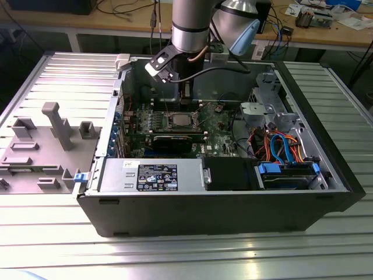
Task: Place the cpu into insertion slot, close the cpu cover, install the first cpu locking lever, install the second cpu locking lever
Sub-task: 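Close the cpu cover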
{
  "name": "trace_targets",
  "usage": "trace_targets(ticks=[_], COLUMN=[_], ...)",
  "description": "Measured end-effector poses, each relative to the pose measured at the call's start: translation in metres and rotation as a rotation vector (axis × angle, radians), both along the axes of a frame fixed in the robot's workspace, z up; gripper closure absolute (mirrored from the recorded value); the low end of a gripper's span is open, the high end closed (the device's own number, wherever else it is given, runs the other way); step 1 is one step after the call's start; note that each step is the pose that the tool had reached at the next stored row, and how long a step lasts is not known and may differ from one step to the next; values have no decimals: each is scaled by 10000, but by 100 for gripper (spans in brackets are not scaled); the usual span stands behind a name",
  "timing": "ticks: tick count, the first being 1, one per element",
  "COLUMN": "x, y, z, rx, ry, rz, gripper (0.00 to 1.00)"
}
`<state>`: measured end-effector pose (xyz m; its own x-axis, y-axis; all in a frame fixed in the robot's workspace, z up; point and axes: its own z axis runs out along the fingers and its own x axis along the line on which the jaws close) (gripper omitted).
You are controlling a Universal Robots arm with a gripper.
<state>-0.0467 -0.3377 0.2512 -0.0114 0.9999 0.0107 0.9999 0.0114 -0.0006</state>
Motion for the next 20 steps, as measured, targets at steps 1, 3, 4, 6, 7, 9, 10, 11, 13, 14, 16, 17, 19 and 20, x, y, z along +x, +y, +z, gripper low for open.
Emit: trace_targets(ticks=[1,3,4,6,7,9,10,11,13,14,16,17,19,20], x=[0,0,0,0,0,0,0,0,0,0,0,0,0,0], y=[0,0,0,0,0,0,0,0,0,0,0,0,0,0], z=[12,27,33,45,51,68,75,91,113,127,152,160,177,182], rx=[0,-1,0,0,-1,0,0,0,0,0,0,-1,-5,-6], ry=[-1,0,0,0,0,0,0,0,0,0,0,0,0,0], rz=[0,-1,0,-1,0,-1,0,0,0,0,0,0,0,0], gripper=[89,89,89,89,89,89,89,89,89,89,89,89,89,89])
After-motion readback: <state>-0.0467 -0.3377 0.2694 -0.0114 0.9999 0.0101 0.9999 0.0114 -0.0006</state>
